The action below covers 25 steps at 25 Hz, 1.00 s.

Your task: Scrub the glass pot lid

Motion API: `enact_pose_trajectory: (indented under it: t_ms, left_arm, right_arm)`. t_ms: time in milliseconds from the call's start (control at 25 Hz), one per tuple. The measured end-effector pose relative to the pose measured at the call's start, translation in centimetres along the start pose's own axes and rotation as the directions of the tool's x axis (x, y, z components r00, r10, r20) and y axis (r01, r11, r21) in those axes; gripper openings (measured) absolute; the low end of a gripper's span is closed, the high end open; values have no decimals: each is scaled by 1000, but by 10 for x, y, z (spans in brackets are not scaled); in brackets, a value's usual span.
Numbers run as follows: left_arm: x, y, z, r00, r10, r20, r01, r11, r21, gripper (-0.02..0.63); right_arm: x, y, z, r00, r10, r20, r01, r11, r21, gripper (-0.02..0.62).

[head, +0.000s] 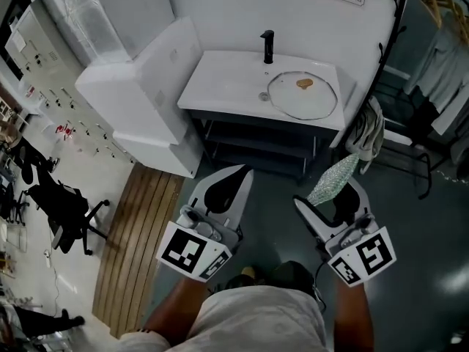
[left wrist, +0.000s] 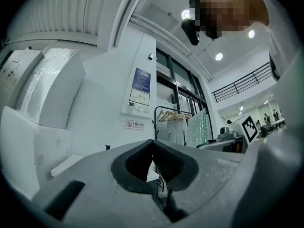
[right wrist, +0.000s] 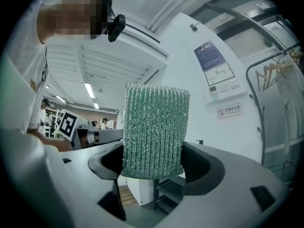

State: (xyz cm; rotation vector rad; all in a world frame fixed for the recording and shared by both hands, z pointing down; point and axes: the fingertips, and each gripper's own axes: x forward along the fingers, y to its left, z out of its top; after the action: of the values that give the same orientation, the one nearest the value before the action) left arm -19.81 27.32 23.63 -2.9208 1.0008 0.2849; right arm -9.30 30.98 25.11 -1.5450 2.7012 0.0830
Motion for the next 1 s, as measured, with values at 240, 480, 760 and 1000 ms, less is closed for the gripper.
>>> enact_pose_trajectory:
  t_ms: [240, 480, 760, 1000]
  left_arm:
    - [0, 16, -10, 1000, -19, -10, 19, 1000, -21, 15]
    - [16, 34, -11, 1000, -18, -12, 18, 1000, -11, 15]
    - [62, 57, -22, 1000, -3, -29, 3, 1000, 3, 15]
    - [116, 77, -33, 999, 17, -46, -17, 1000, 13, 15]
  right_arm:
    - [6, -6, -6, 999, -46, -13, 46, 999, 3, 348]
    - [23, -25, -7, 998, -56, -6, 56, 998, 7, 348]
    - [51, -74, -12, 999, -46, 9, 46, 999, 15, 348]
    - [76, -132, -12, 999, -36, 13, 36, 999, 6, 348]
